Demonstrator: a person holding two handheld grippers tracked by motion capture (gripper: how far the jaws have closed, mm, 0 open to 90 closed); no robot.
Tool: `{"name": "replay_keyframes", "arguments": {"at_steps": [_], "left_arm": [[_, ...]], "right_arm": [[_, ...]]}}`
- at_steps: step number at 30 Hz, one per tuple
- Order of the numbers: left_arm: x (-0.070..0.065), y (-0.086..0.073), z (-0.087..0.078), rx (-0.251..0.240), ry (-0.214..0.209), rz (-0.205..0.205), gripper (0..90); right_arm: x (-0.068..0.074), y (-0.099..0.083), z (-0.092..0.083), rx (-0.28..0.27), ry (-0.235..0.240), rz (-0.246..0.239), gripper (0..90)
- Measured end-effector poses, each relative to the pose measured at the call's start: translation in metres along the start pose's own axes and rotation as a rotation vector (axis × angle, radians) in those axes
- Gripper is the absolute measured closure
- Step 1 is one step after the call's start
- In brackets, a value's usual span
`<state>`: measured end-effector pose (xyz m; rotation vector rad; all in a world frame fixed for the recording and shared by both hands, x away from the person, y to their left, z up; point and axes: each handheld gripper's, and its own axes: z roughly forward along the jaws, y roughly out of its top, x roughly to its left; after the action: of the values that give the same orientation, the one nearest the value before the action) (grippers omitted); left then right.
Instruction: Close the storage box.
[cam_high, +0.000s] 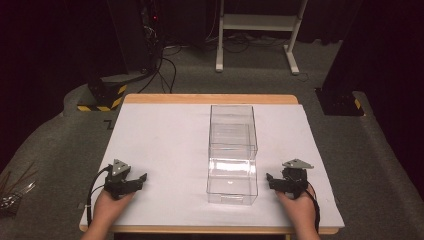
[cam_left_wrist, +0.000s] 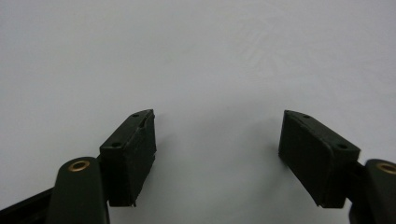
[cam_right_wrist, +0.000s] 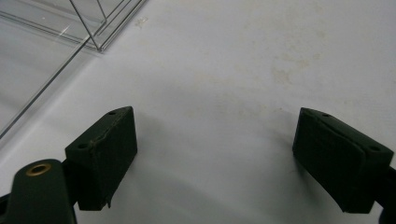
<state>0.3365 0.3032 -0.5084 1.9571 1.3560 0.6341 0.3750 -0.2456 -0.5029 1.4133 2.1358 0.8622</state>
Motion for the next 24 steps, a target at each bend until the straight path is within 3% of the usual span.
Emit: {"name": "replay_keyframes", "arguments": {"at_steps": [20,24], "left_arm": [[0.0001,0.0001,0.0001,0.003,0.006,-0.001,26.8],[0.0013,0.0008,0.0015,0.016,0.024,-0.03,19.5]], "right_arm": [[0.0,-0.0002,0.0001,-0.002,0.0,-0.002,13.6],[-0.0001,-0.0002,0.0001,-0.001,0.0,-0.001,13.6]]}}
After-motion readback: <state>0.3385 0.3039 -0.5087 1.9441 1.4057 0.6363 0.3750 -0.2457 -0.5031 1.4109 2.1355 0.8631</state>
